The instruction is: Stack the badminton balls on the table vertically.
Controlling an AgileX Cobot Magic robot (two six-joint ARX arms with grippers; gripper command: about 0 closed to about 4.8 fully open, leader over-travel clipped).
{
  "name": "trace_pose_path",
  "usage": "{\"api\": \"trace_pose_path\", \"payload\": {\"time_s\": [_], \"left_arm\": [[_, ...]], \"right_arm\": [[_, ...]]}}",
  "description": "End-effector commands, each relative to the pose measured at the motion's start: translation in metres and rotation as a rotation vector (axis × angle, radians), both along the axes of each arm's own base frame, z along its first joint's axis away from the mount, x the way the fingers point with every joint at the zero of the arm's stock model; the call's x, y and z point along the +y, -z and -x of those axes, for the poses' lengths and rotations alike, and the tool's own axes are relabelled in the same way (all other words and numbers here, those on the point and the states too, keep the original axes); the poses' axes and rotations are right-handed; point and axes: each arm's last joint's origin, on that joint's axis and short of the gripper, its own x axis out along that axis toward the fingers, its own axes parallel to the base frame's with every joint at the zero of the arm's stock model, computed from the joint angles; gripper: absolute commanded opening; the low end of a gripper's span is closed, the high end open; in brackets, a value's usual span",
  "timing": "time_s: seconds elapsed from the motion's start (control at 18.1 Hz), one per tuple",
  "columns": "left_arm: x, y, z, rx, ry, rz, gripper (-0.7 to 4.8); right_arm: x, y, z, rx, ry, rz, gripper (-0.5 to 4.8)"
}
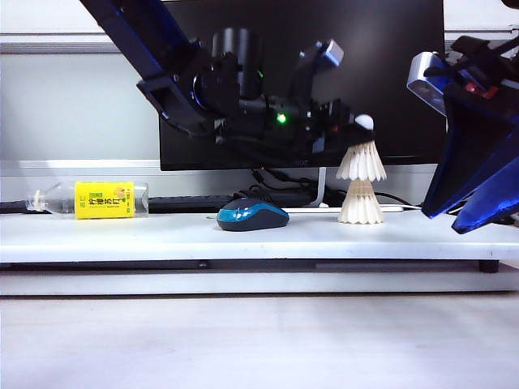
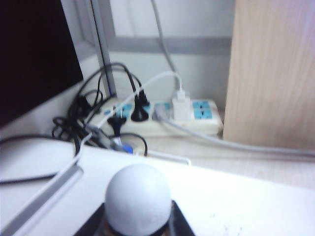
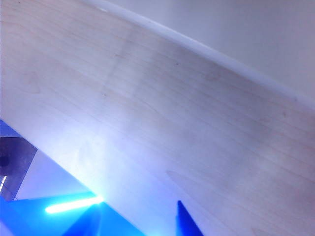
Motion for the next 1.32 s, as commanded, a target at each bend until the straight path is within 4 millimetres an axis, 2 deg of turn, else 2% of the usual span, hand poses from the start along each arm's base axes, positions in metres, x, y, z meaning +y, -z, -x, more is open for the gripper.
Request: {"api": "trace_pose_path", "payload": {"time_s": [0.06,0.22,0.5,0.61,0.72,0.83,0.94,1.05,1.16,1.32], "left_arm": [[-0.002,-0.001,0.0,-0.013,-0.003,0.008,1.64],[-0.002,-0.001,0.0,-0.014,-0.004,0.009,2.19],[-0.002,-0.001,0.0,-0.016,-0.005,0.011,2.19],[0.0,-0.008,0.0,-0.017,-0.006,0.019,2.19],[0.004,-0.029,0.005,-0.045,-0.007,0.039,2.19],[0.01,-0.059,0.013,-0.079,-0.008,0.064,2.19],[0.032,-0.109,0.029,-0.09,-0.03,0.054,2.14],[0.055,-0.138,0.04,-0.052,-0.084,0.021,2.14],[0.092,-0.17,0.058,0.014,-0.192,-0.033,2.13],[0.149,-0.216,0.1,0.071,-0.352,-0.099,2.12]], "right_arm": [[0.001,-0.003,0.0,-0.014,-0.018,-0.022,1.97],[0.001,-0.003,0.0,-0.014,-0.019,-0.023,1.97],[0.001,-0.003,0.0,-0.013,-0.019,-0.023,1.98],[0.001,-0.003,0.0,-0.013,-0.019,-0.023,1.98],[0.001,-0.003,-0.001,-0.019,-0.015,-0.02,1.98],[0.001,-0.004,-0.002,-0.049,0.002,-0.005,1.98],[0.001,-0.012,-0.003,-0.124,0.008,-0.028,1.98],[0.0,-0.022,-0.001,-0.196,0.01,-0.056,1.98],[-0.003,-0.037,0.006,-0.303,0.014,-0.096,1.98],[-0.011,-0.062,0.024,-0.481,0.046,-0.14,1.98]]}}
